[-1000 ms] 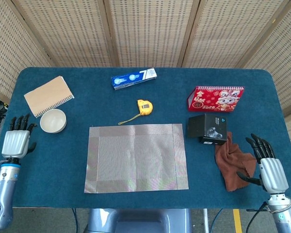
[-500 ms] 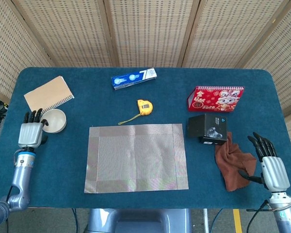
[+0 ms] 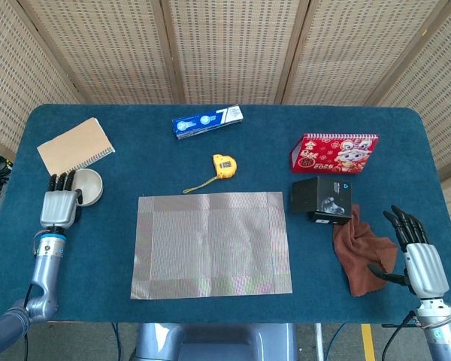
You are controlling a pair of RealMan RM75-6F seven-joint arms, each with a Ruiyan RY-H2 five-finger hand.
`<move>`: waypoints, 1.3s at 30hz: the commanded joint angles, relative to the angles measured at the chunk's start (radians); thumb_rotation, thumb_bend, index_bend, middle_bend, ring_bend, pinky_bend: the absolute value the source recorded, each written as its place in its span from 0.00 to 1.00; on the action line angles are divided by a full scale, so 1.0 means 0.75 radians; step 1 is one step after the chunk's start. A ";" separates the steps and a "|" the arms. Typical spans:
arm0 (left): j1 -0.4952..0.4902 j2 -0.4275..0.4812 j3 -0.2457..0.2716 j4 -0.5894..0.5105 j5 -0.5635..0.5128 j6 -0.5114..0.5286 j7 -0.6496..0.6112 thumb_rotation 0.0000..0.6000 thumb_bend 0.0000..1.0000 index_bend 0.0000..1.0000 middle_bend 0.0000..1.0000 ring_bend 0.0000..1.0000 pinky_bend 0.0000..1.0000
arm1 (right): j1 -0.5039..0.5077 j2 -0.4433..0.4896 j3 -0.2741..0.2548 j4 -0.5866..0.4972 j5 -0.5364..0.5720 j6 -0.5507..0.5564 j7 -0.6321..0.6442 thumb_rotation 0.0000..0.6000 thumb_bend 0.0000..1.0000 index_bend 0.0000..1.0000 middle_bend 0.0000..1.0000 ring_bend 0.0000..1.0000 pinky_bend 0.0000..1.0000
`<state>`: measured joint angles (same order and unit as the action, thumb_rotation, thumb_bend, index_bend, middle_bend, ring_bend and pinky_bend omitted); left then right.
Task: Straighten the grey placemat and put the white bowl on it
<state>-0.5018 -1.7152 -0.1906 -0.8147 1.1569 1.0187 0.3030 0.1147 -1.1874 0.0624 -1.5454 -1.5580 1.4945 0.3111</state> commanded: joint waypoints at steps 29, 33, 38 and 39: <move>0.051 0.093 0.060 -0.292 0.282 0.383 -0.077 1.00 0.65 0.68 0.00 0.00 0.00 | -0.005 0.018 -0.008 -0.022 -0.026 0.021 0.035 1.00 0.11 0.10 0.00 0.00 0.00; 0.039 0.104 0.060 -0.379 0.328 0.425 -0.062 1.00 0.65 0.68 0.00 0.00 0.00 | -0.005 0.021 -0.007 -0.023 -0.027 0.022 0.044 1.00 0.11 0.10 0.00 0.00 0.00; 0.015 0.093 0.078 -0.498 0.387 0.441 0.007 1.00 0.65 0.68 0.00 0.00 0.00 | -0.006 0.025 -0.006 -0.029 -0.025 0.025 0.047 1.00 0.11 0.10 0.00 0.00 0.00; 0.008 0.085 0.086 -0.524 0.400 0.439 0.029 1.00 0.65 0.68 0.00 0.00 0.00 | -0.006 0.027 -0.005 -0.031 -0.025 0.025 0.049 1.00 0.11 0.10 0.00 0.00 0.00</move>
<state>-0.4844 -1.6438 -0.1365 -1.1753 1.4351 1.3442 0.2966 0.1101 -1.1678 0.0582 -1.5682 -1.5769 1.5132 0.3473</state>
